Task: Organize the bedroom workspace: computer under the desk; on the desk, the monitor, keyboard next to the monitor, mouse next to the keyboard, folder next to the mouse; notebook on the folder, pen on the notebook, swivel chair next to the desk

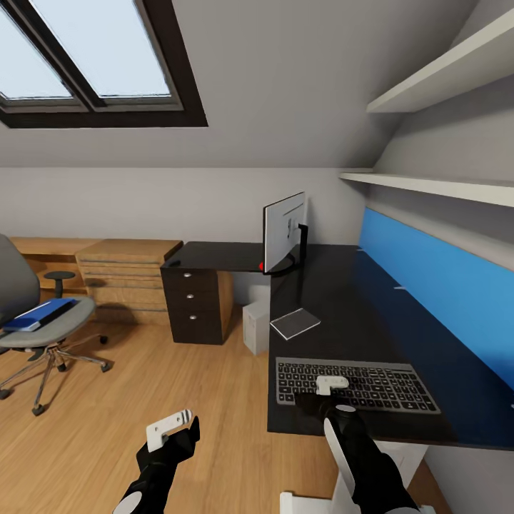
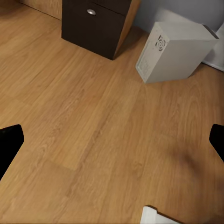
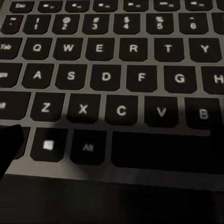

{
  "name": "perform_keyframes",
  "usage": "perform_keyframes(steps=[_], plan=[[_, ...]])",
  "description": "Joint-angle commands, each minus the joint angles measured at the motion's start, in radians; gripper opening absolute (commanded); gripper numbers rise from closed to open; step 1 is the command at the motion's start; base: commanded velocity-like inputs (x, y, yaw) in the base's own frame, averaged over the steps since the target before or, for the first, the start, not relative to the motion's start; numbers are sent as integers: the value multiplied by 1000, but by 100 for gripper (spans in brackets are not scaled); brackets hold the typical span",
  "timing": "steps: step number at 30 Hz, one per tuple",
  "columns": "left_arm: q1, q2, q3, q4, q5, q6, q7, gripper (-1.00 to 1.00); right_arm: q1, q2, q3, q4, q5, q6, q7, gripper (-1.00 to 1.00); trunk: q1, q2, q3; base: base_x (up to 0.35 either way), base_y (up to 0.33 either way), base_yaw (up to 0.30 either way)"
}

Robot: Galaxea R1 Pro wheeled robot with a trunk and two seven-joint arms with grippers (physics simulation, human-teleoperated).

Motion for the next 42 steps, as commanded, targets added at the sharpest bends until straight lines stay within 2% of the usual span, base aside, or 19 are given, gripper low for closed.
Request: perform_keyframes(steps=[1,16,20,21,35,40,42], plan=[[0,1,-1,-2,5,3,7,100,0,0,2,-1,-1,6,-5,100,0,-1,-1,9,0,0],[-1,0,-2,-2,6,5,7,100,0,-2,1,-10,-1,4,-6,100,0,-1,-1,62,0,0],[-1,0,-2,-1,6,5,7,100,0,-3,1,-39,-1,4,-6,100,0,-1,-1,3,-1,0],[-1,0,-2,3,6,4,7,100,1,-6,0,-80,-1,4,-7,100,0,-1,-1,116,-101,0],[-1,0,-2,6,6,5,7,100,1,-28,-3,-131,-1,3,-6,100,0,-1,-1,57,-65,0],[0,1,-2,6,6,5,7,100,1,-47,-37,-136,-1,4,-5,100,0,-1,-1,2,-207,0],[0,1,-2,6,6,5,7,100,1,-61,-69,-137,-1,4,-4,100,0,-1,-1,1,-271,0]])
